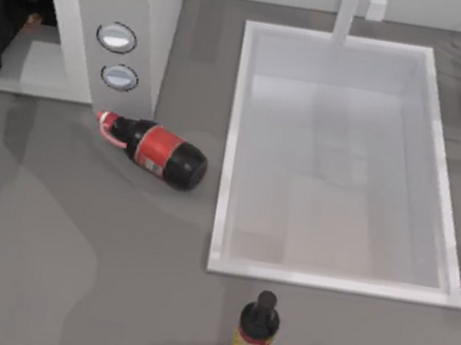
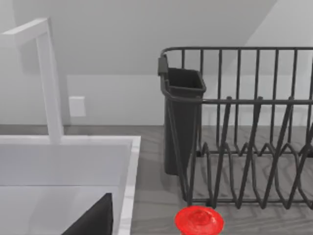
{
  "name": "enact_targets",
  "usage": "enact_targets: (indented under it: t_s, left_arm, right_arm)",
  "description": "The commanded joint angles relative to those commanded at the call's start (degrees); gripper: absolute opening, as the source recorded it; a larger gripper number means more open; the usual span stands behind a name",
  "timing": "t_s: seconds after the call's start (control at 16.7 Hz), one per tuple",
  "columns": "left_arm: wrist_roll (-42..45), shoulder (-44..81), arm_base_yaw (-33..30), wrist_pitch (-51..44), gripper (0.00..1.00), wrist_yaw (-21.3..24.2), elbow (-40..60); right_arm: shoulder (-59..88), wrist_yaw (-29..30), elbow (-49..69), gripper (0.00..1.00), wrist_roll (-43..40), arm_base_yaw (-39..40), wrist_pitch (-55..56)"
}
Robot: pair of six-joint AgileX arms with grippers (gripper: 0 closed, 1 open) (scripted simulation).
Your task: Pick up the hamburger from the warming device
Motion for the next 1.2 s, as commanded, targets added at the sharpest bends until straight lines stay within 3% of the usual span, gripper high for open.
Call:
enact_targets:
  t_s: [0.24,0.84,1.2]
  left_arm:
    - [-1.3,-13.6,-4.5,-2.0,0.0,-4.2,-11.7]
    - [-4.8,-66.7,-16.1,-14.5,0.0,-15.1,-53.2]
    - [-5.6,-80.1,-18.5,-20.2,0.0,-17.4,-65.8]
  right_arm:
    - [0.0,0.0,0.0,1.0,0.0,0.0,0.0]
    - [0.0,0.0,0.0,1.0,0.0,0.0,0.0]
    - [0.0,0.0,0.0,1.0,0.0,0.0,0.0]
